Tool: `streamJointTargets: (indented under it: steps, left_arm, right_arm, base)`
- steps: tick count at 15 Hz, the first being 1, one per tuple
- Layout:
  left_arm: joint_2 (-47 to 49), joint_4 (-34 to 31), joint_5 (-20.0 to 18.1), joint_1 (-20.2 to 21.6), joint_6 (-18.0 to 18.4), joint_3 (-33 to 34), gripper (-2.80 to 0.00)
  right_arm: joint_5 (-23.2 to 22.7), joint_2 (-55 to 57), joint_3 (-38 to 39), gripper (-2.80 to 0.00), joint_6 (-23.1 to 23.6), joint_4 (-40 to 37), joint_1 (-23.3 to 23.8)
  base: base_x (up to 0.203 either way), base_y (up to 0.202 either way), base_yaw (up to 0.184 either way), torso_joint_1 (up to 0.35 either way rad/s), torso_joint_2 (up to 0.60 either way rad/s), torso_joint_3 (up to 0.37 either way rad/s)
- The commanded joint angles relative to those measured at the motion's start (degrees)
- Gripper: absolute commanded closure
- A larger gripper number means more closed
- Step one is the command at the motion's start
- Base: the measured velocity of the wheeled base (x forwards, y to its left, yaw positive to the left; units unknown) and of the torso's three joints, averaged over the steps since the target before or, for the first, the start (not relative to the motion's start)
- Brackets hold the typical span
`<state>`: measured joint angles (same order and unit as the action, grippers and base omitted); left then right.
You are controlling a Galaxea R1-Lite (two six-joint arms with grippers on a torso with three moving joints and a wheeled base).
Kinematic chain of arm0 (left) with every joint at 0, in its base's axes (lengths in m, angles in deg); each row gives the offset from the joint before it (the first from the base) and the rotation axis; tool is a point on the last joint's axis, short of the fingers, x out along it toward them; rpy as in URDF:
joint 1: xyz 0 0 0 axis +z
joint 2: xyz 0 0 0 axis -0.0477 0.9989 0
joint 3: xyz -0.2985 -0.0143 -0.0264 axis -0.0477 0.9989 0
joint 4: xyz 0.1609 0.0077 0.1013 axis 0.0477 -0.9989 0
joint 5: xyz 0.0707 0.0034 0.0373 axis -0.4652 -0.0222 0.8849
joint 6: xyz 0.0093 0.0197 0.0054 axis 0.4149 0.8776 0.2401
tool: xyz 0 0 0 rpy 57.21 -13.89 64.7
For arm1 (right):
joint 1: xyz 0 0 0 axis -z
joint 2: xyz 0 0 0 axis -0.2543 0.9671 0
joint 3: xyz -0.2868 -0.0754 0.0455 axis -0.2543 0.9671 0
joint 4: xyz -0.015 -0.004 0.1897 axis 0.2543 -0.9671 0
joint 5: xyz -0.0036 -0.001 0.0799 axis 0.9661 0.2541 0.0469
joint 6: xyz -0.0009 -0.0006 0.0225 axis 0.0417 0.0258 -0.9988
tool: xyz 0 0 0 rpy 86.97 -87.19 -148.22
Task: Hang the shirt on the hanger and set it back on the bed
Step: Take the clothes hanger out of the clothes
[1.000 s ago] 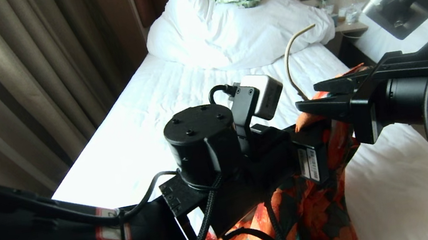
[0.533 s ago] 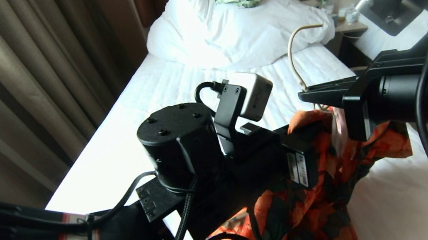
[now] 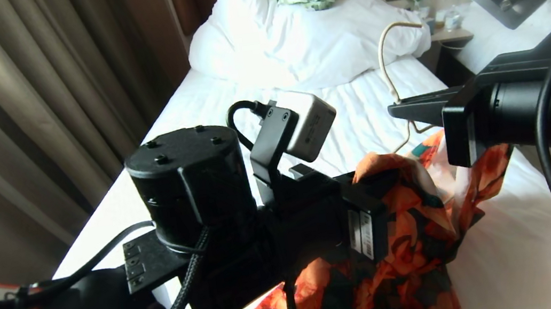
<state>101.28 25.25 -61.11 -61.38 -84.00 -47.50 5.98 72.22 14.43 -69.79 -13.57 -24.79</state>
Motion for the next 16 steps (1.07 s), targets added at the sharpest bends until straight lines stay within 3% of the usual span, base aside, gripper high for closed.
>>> streamJointTargets:
  steps: [1,2,3,15,16]
  left_arm:
    - [-0.87,0.45,-0.14,0.03,0.06,0.63,0.0]
    - [-1.05,0.51,-0.14,0.11,0.06,0.63,0.0]
    - [-1.14,0.53,-0.14,0.29,0.06,0.72,-2.8]
    - [-6.83,0.25,-1.09,2.71,1.72,3.36,-2.8]
    - [-7.32,0.18,-0.97,3.31,1.81,3.36,-1.87]
  right_arm:
    - [0.05,0.0,-0.08,0.0,0.02,0.03,0.15]
    - [0.14,0.09,-0.12,0.0,0.02,0.03,0.15]
    - [0.14,0.25,-0.29,0.0,0.02,-0.05,0.57]
    - [1.46,-0.55,-1.35,0.0,-0.06,0.03,3.79]
    - [1.46,-0.62,-1.48,0.0,-0.07,0.03,4.24]
  base:
    - [0.0,0.0,0.0,0.0,0.0,0.0]
    - [0.0,0.0,0.0,0.0,0.0,0.0]
    - [0.0,0.0,0.0,0.0,0.0,0.0]
    - [0.0,0.0,0.0,0.0,0.0,0.0]
    - [0.0,0.0,0.0,0.0,0.0,0.0]
